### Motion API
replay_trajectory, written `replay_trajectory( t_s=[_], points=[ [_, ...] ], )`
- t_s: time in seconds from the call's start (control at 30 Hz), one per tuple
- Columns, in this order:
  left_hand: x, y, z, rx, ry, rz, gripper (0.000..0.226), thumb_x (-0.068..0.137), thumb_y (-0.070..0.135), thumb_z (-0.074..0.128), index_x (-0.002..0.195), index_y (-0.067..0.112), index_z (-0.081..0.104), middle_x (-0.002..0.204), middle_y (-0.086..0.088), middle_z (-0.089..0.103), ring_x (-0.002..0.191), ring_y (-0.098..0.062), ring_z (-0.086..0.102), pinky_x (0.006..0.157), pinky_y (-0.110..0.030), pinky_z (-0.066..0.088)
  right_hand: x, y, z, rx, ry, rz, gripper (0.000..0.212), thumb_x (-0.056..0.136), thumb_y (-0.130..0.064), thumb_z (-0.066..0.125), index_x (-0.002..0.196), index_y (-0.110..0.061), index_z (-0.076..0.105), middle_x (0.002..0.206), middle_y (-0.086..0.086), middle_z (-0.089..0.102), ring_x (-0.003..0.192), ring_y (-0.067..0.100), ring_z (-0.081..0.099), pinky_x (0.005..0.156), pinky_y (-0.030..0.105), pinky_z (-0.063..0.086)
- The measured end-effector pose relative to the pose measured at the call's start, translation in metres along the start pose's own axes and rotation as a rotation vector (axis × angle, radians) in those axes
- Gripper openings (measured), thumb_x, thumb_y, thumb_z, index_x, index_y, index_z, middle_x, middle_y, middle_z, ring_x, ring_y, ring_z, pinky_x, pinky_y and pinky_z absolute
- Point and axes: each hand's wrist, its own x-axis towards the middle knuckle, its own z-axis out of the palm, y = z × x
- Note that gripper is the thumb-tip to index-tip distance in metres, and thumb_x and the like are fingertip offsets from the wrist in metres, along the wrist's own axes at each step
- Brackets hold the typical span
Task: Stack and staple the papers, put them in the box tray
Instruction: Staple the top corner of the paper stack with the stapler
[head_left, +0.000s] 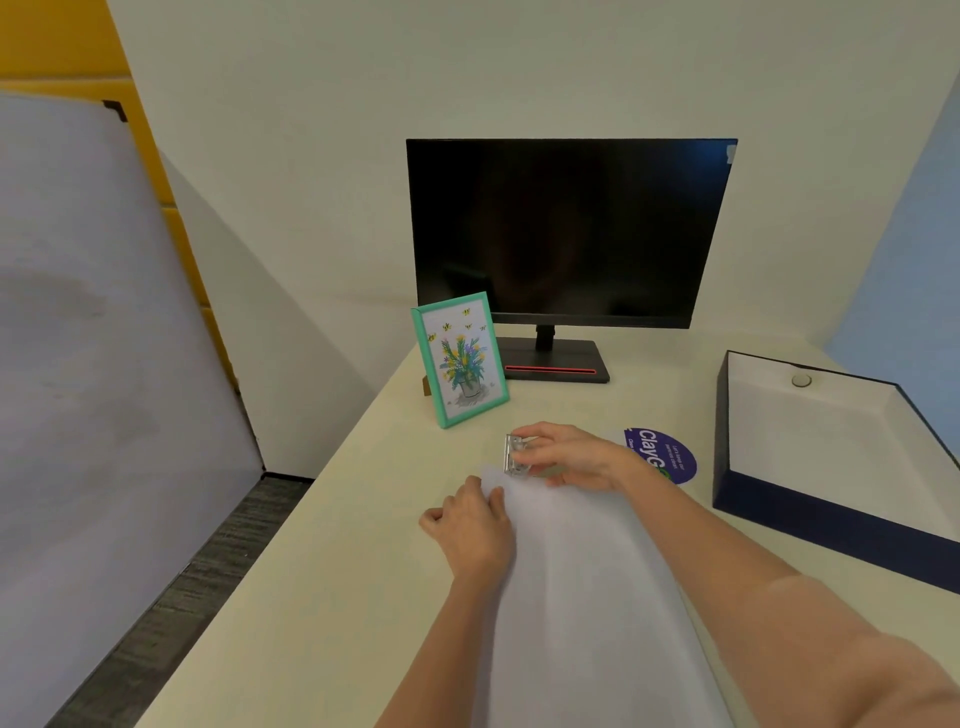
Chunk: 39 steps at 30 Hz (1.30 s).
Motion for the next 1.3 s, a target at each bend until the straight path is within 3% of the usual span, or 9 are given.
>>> replay_trajectory(
  t_s=[0.33,0.5,0.73,1.07,1.3],
  points=[
    [0.000,0.000,0.000,-0.018,0.007,0.001,0.021,0.097,0.030,0.037,0.089,0.017,0.051,0.093,-0.003,0.066,0.092,-0.026,0.057,0.086,-0.036,0.026,0.006,-0.004,-0.017,-0.132,-0.082,0.081,0.049,0.081,-0.014,0.074,0.126,-0.023,0.054,0.115,0.005,0.062,0.095,0.019,0.054,0.069,0.028,0.047],
    [0.000,0.000,0.000,0.000,0.005,0.003,0.024,0.097,0.031,0.037,0.094,0.014,0.055,0.094,-0.003,0.066,0.093,-0.026,0.057,0.086,-0.036,0.027,0.008,-0.008,-0.015,-0.209,-0.098,0.120,0.045,0.080,-0.017,0.075,0.122,-0.019,0.058,0.104,0.006,0.064,0.082,0.016,0.057,0.062,0.028,0.044],
    [0.000,0.000,0.000,-0.007,0.008,0.004,0.024,0.097,0.031,0.038,0.094,0.015,0.055,0.093,-0.002,0.066,0.093,-0.025,0.058,0.085,-0.035,0.026,0.015,-0.001,0.007,0.014,-0.103,0.069,0.043,0.081,-0.017,0.073,0.121,-0.010,0.058,0.089,0.003,0.069,0.068,0.015,0.062,0.054,0.026,0.043],
    [-0.001,-0.001,-0.001,-0.020,0.007,0.004,0.024,0.097,0.031,0.038,0.092,0.015,0.054,0.091,-0.001,0.066,0.091,-0.024,0.058,0.087,-0.035,0.027,0.017,0.009,0.010,0.100,-0.091,0.011,0.045,0.079,-0.021,0.076,0.121,-0.015,0.060,0.095,0.007,0.069,0.072,0.018,0.064,0.057,0.027,0.048],
    [-0.001,0.000,-0.002,-0.046,0.002,0.001,0.017,0.097,0.031,0.038,0.083,0.022,0.042,0.090,-0.001,0.066,0.090,-0.023,0.058,0.087,-0.035,0.027,0.018,0.008,0.010,0.116,-0.098,0.012,0.046,0.078,-0.020,0.077,0.120,-0.012,0.060,0.098,0.010,0.068,0.074,0.019,0.064,0.060,0.028,0.050]
  ],
)
